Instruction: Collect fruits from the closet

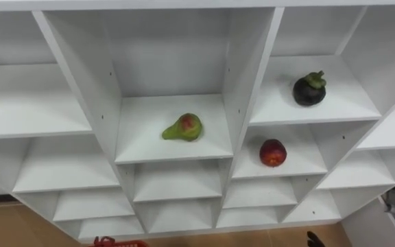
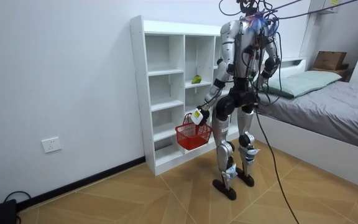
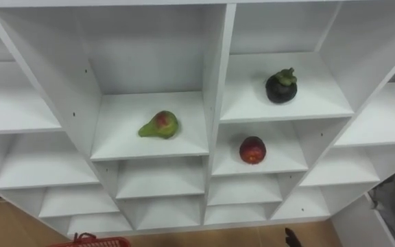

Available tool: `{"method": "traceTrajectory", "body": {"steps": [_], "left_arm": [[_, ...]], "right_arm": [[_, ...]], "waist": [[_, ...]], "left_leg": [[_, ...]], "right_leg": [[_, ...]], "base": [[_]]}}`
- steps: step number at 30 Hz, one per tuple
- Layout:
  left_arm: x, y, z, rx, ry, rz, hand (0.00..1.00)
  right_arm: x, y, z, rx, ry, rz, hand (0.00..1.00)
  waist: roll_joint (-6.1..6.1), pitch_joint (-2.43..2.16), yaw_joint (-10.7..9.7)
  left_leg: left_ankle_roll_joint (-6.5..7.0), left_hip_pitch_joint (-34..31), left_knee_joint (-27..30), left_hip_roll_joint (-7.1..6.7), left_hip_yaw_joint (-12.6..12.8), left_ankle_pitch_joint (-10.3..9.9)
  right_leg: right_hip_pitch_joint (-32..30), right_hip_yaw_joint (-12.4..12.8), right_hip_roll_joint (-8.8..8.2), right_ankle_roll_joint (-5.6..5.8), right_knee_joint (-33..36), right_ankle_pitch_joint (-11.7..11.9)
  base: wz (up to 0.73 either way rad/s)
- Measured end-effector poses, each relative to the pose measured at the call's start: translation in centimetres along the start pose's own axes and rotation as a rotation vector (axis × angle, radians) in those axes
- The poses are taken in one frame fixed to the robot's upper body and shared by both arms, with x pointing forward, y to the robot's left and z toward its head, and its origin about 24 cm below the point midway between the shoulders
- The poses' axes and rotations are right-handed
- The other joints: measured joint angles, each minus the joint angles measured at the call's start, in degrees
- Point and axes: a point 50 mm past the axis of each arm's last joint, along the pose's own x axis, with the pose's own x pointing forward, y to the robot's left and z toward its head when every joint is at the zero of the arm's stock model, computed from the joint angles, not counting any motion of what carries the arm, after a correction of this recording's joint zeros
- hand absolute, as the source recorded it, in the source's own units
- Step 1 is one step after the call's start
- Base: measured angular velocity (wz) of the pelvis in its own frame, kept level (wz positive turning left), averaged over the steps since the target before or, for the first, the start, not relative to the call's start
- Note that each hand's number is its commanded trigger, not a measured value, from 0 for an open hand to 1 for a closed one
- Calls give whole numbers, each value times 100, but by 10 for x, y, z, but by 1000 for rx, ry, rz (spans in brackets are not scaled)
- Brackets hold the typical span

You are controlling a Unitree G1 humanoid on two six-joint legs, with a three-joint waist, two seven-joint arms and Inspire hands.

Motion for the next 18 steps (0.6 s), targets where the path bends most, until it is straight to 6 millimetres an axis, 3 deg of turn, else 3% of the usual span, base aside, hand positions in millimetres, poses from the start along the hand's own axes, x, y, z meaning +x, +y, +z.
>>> {"method": "traceTrajectory", "body": {"steps": [9,18], "left_arm": [[-2,-1,-4,0,10,-9,100],[-1,-4,2,3,-12,-25,100]], "right_arm": [[-9,-5,30,1,-168,-85,0],[-14,-8,56,28,-291,-173,0]], "waist": [[71,8,-23],[186,-15,-44]], "left_leg": [[-2,-12,-2,12,75,-3],[-2,-1,1,22,205,-2]], "right_leg": [[-106,28,6,-1,91,1],[-178,168,22,-2,95,20]], "base": [[-3],[-8]]}}
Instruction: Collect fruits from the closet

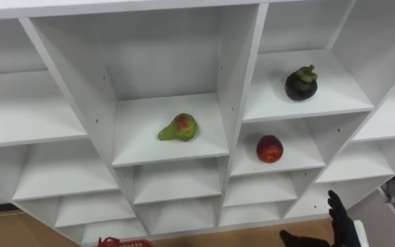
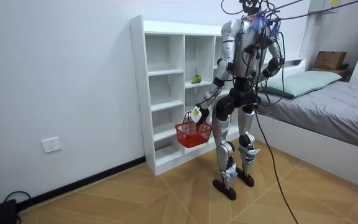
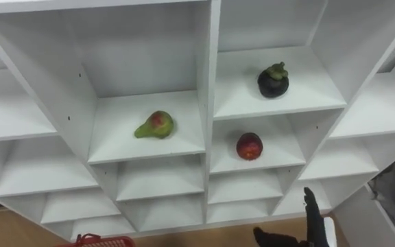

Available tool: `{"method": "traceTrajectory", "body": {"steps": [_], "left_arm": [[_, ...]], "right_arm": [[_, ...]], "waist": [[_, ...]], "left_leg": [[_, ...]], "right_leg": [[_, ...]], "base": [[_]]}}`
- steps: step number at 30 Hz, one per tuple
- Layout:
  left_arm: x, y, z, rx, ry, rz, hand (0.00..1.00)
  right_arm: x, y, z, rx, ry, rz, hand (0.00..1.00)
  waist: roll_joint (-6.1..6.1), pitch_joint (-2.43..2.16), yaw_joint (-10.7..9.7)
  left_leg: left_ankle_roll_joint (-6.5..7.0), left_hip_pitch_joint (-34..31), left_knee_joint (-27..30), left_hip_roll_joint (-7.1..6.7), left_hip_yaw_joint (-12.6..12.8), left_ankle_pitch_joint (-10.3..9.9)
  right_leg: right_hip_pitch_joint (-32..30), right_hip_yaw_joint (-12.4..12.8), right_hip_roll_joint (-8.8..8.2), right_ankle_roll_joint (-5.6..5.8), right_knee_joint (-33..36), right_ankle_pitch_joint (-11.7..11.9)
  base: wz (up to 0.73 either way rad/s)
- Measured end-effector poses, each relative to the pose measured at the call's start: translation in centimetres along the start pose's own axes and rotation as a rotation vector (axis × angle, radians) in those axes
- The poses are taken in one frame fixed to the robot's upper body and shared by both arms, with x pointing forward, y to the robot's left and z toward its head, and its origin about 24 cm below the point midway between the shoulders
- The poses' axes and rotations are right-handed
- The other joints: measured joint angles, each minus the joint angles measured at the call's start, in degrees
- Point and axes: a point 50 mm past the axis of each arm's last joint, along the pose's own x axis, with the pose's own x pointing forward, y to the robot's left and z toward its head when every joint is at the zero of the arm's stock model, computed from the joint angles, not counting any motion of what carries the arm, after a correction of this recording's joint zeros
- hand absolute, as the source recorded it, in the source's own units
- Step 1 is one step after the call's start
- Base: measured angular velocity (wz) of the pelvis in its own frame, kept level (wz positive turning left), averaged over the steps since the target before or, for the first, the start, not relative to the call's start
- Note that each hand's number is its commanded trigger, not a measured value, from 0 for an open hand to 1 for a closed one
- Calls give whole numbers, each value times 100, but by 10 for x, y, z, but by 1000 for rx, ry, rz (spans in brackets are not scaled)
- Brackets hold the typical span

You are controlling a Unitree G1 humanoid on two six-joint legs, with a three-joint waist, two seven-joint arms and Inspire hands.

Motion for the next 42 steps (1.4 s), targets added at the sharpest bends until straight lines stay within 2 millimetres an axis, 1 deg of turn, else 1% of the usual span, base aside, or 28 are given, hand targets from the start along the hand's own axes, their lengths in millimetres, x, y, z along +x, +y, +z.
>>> {"method": "traceTrajectory", "body": {"steps": [1,3,4,5,7,8,9,13,14,17,18,20,21,23,26,28,30,32,35,38,42], "left_arm": [[0,0,-1,-12,2,-3,100],[0,-1,0,-23,0,-10,100],[-1,-2,-2,-20,3,-15,100],[-1,-3,-2,-14,5,-20,100],[-1,-4,-3,-6,7,-25,100],[-2,-4,-4,-2,6,-27,100],[-2,-5,-5,-8,8,-28,100],[-4,-5,-11,-29,19,-25,100],[-5,-4,-12,-29,25,-25,100],[-5,-3,-13,-26,28,-28,100],[-5,-3,-13,-25,27,-28,100],[-4,-3,-10,-24,21,-29,100],[-4,-2,-11,-22,27,-27,100],[-3,0,-11,-18,31,-24,100],[-2,1,-12,-15,42,-20,100],[-1,1,-11,-14,44,-21,100],[-1,1,-10,-15,43,-20,100],[0,2,-9,-22,41,-14,100],[0,7,-9,-5,49,-24,100],[1,11,-7,4,43,-39,100],[2,10,-6,15,43,-59,100]], "right_arm": [[0,1,6,2,-28,-9,0],[0,2,14,12,-67,-12,0],[0,3,19,9,-93,-16,0],[0,3,25,5,-120,-28,0],[0,2,34,13,-165,-45,0],[0,1,40,22,-191,-58,0],[1,1,46,29,-219,-70,0],[2,-1,58,9,-282,-98,0],[4,-1,65,18,-309,-105,0],[7,-1,79,22,-374,-125,0],[7,-1,82,18,-386,-129,0],[9,-1,93,6,-441,-137,0],[11,-1,100,2,-472,-140,0],[11,-2,109,4,-515,-150,0],[11,-1,118,-23,-568,-159,0],[11,-1,118,-26,-575,-156,0],[11,-2,118,-27,-575,-156,0],[11,-3,123,-24,-595,-161,0],[14,-8,138,-41,-664,-163,0],[19,-14,153,-53,-721,-175,0],[23,-21,164,-50,-759,-210,0]], "waist": [[16,-7,-5],[17,-4,-65],[21,0,-99],[3,15,-109],[2,14,-107],[-5,-2,-108],[-10,-8,-115],[-37,-10,-109],[-47,5,-107],[-65,26,-120],[-66,28,-116],[-61,34,-97],[-41,44,-99],[-38,43,-95],[-43,40,-80],[-57,32,-77],[-58,34,-77],[-85,32,-58],[-143,45,-59],[-224,34,-83],[-274,30,-72]], "left_leg": [[0,-7,-4,5,17,1],[0,-12,-6,8,21,1],[0,-13,-13,8,23,1],[0,-25,-22,8,30,1],[0,-49,-24,7,32,1],[-1,-55,-24,8,39,2],[-1,-62,-19,8,41,3],[-1,-18,-12,16,86,3],[-1,-10,-12,17,87,3],[-2,0,-10,21,86,2],[-2,-1,-10,21,84,2],[-2,-4,-20,22,84,2],[-2,-9,-37,22,83,2],[-2,-9,-43,27,83,1],[-3,-5,-43,35,83,2],[-4,3,-41,35,79,2],[-4,3,-39,33,80,3],[-5,5,-38,32,80,4],[-5,6,-34,31,71,6],[-6,7,-32,31,59,6],[-5,5,-14,29,35,6]], "right_leg": [[-19,5,2,-4,2,7],[-21,5,4,-5,0,8],[-22,6,5,-5,-3,7],[-30,9,6,-5,-3,7],[-52,17,8,-5,-4,7],[-91,32,13,-5,1,7],[-102,33,13,-7,3,11],[-71,73,22,-11,6,14],[-51,76,23,-11,7,15],[-10,76,26,-11,5,23],[-11,77,27,-11,4,26],[-18,78,27,-9,13,32],[-18,78,29,-9,18,32],[-18,73,34,-12,20,35],[-18,67,40,-20,16,39],[-23,56,37,-20,15,40],[-25,54,35,-20,14,41],[-26,54,34,-20,11,41],[-17,52,33,-20,3,41],[-6,36,30,-20,-2,41],[6,17,24,-19,-1,43]], "base": [[-6],[-2],[0],[0],[0],[0],[-3],[-4],[-5],[0],[0],[0],[0],[0],[0],[0],[0],[0],[0],[0],[2]]}}
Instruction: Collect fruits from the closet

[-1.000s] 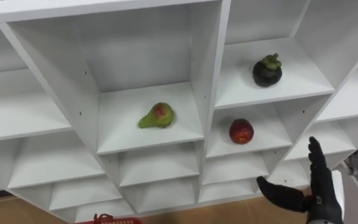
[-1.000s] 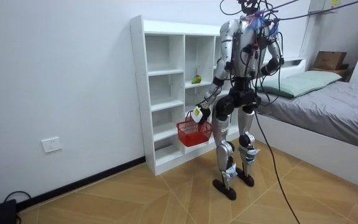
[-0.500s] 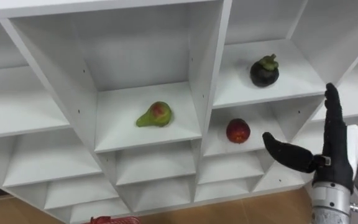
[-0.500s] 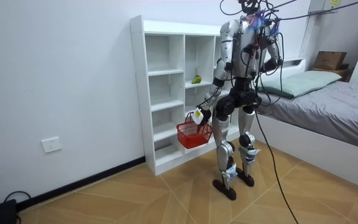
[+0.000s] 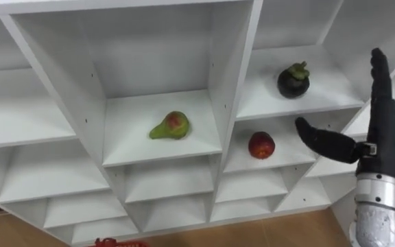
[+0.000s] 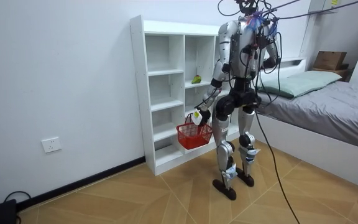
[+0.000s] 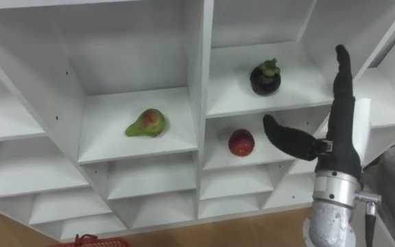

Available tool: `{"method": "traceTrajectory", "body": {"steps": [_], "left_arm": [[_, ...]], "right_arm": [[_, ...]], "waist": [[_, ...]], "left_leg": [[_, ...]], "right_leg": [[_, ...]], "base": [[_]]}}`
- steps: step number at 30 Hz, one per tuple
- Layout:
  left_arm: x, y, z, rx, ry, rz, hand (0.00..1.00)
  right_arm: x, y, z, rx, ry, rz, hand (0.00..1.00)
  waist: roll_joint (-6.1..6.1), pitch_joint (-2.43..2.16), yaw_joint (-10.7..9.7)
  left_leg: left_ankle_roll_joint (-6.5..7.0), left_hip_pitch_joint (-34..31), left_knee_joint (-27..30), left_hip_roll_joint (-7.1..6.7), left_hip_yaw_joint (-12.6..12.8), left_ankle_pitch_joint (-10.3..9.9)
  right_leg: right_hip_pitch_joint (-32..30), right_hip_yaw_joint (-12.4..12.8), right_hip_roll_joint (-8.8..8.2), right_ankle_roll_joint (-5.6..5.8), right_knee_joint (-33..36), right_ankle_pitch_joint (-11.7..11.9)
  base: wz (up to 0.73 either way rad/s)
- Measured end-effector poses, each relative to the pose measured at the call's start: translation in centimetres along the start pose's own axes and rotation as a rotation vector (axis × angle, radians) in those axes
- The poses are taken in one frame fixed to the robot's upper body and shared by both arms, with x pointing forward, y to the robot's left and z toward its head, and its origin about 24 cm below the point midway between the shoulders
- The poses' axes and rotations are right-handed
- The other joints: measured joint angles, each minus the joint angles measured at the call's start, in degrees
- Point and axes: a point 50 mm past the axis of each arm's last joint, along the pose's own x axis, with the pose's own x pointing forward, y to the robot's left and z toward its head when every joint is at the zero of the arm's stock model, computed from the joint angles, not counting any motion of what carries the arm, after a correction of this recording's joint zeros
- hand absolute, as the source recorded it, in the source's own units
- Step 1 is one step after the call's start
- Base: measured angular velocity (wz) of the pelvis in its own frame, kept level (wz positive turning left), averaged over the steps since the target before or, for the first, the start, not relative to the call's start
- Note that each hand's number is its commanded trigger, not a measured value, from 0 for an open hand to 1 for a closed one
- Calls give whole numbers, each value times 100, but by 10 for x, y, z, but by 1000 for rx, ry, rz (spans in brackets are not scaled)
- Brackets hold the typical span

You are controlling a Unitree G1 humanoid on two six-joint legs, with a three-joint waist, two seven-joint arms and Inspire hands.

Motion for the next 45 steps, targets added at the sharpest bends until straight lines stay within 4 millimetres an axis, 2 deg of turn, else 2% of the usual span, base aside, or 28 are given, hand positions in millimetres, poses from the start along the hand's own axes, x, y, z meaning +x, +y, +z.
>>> {"method": "traceTrajectory", "body": {"steps": [4,9,14,23,27,32,45], "left_arm": [[1,-1,1,20,4,-8,100],[3,1,7,21,-5,-13,100],[3,2,8,29,8,-8,100],[1,9,2,15,23,22,100],[0,10,0,15,26,26,100],[0,10,3,15,15,27,100],[0,8,1,13,27,25,100]], "right_arm": [[3,-2,1,3,-4,5,0],[7,-10,-2,-5,2,-2,0],[22,-14,-6,8,16,-48,0],[39,-14,-9,-3,26,-32,0],[41,-12,-12,-4,42,-12,0],[40,-10,-21,-11,82,1,0],[39,-7,-21,-43,70,39,0]], "waist": [[-33,5,14],[-118,42,132],[-189,42,141],[-178,38,140],[-181,37,141],[-181,37,244],[-193,40,312]], "left_leg": [[0,-6,10,3,-7,0],[0,-5,30,1,-16,0],[1,-8,30,-8,-111,-2],[0,-2,49,-11,-179,0],[0,6,53,-12,-196,1],[-1,14,75,-11,-213,2],[-2,0,136,-16,-334,2]], "right_leg": [[-6,-22,-4,0,4,0],[21,-50,-9,0,4,0],[81,-130,-19,0,-5,0],[102,-204,-25,0,-8,0],[116,-204,-25,0,-12,0],[138,-213,-27,0,-12,0],[196,-350,-43,-1,-4,0]], "base": [[0],[1],[9],[3],[0],[0],[5]]}}
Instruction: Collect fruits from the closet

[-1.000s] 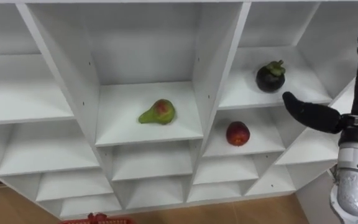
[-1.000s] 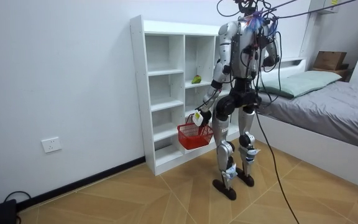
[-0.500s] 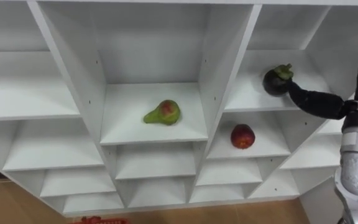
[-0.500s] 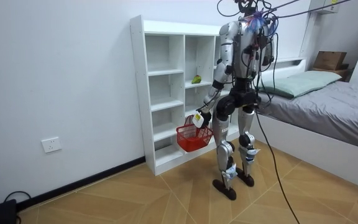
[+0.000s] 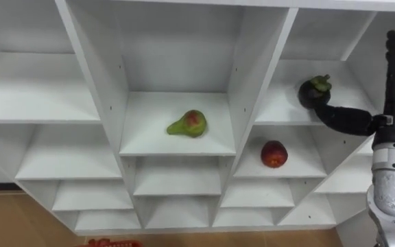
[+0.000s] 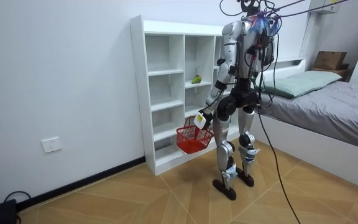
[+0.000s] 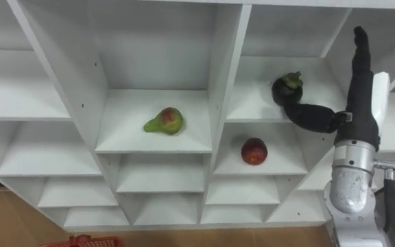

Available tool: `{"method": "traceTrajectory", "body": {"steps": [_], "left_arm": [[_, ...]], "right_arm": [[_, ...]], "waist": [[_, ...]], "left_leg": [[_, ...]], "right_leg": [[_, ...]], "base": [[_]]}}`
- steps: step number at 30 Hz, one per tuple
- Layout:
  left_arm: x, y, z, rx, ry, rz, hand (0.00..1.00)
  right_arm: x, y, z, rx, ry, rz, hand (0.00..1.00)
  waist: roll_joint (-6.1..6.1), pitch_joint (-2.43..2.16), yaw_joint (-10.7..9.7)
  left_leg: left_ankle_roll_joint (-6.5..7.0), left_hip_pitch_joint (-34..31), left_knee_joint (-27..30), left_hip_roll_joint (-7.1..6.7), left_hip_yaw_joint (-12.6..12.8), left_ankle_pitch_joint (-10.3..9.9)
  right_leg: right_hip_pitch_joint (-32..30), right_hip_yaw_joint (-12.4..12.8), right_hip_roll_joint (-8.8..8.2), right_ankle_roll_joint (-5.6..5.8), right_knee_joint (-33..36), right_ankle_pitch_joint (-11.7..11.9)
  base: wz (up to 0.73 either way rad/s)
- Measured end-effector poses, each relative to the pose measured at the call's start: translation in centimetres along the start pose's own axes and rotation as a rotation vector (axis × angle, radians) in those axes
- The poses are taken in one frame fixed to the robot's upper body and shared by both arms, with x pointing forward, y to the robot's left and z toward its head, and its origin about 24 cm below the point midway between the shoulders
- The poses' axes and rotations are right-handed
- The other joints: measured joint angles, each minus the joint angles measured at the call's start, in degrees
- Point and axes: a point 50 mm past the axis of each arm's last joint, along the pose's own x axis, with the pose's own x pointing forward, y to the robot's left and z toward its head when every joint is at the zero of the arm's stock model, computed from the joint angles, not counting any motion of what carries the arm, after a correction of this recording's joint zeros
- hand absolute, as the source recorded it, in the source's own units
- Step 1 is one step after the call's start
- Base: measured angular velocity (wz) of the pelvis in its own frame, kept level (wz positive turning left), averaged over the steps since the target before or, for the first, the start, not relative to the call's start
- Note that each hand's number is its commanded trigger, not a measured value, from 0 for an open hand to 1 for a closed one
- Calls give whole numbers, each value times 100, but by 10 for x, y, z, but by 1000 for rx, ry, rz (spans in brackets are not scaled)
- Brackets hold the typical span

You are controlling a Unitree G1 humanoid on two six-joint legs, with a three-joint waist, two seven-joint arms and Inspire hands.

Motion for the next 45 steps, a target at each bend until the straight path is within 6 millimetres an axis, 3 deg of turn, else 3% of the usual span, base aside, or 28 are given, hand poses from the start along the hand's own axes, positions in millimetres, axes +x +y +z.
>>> {"method": "traceTrajectory", "body": {"steps": [19,28,32,35,45], "left_arm": [[0,-1,-1,-2,9,-4,100],[0,-2,-1,-2,7,-4,100],[0,-2,-1,-1,8,-5,100],[0,-2,-1,-2,9,-6,100],[1,-2,1,17,9,-18,100]], "right_arm": [[5,7,7,12,-30,23,0],[5,7,7,19,-27,25,0],[7,10,7,23,-26,55,0],[9,10,8,25,-29,64,0],[14,14,-10,8,54,76,0]], "waist": [[-8,13,22],[-8,15,123],[-4,53,120],[-2,57,143],[-30,34,254]], "left_leg": [[-3,15,14,-4,-88,2],[-6,20,32,-4,-90,4],[-6,46,18,-2,-151,4],[-8,37,2,-15,-173,5],[13,-4,26,-73,-313,46]], "right_leg": [[73,-86,-4,0,-13,0],[109,-93,-8,0,-11,0],[164,-152,-18,0,-14,0],[169,-170,-16,0,-15,0],[178,-362,-76,2,-20,-1]], "base": [[2],[0],[6],[5],[7]]}}
